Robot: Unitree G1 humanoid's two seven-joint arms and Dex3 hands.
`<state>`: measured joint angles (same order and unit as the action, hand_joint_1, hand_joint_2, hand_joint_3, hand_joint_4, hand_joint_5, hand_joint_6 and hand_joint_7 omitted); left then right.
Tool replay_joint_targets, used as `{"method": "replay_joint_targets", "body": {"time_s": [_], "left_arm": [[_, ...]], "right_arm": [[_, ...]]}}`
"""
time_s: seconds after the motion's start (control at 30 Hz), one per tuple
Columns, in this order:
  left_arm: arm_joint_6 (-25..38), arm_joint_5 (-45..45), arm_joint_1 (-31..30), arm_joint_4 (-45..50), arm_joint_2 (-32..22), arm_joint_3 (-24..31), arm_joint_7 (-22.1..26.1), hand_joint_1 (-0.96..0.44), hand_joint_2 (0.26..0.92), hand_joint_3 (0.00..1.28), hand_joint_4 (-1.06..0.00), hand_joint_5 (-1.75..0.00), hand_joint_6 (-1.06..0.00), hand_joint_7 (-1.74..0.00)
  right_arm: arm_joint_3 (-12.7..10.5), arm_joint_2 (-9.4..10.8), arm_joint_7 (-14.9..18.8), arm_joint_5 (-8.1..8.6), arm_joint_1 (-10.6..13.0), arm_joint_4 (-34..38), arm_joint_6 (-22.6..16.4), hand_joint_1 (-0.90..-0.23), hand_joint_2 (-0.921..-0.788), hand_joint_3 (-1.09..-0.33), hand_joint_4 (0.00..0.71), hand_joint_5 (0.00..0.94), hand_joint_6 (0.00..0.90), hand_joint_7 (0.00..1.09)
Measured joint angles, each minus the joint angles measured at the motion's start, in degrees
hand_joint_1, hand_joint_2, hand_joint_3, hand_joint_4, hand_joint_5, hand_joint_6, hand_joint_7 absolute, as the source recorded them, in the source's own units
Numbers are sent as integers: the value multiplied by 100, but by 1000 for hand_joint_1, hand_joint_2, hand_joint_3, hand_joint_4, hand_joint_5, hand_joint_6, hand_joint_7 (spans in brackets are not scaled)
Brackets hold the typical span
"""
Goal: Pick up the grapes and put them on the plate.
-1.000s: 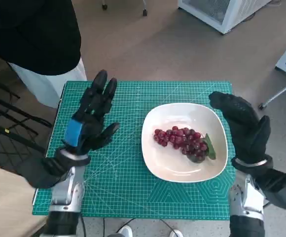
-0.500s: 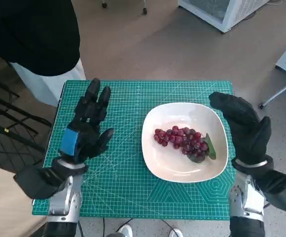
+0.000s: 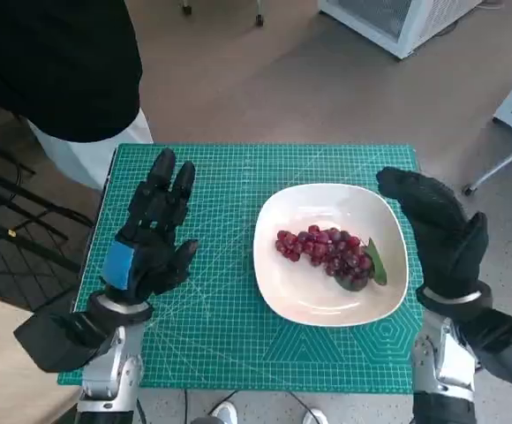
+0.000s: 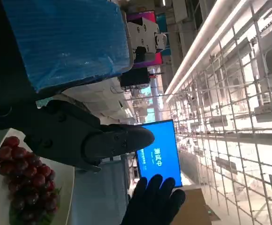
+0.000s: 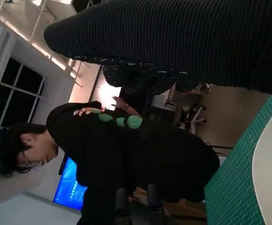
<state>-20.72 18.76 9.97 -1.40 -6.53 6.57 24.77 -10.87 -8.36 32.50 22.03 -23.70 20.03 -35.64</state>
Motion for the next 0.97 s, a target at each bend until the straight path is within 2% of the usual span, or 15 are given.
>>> {"method": "replay_joint_targets", "body": {"time_s": [0.97], "left_arm": [[157, 152, -206, 341, -151, 20, 159, -579, 921, 507, -107, -7, -134, -45]], "right_arm": [[90, -6, -87, -43, 49, -129, 17, -498, -921, -642, 368, 2, 274, 1]]}}
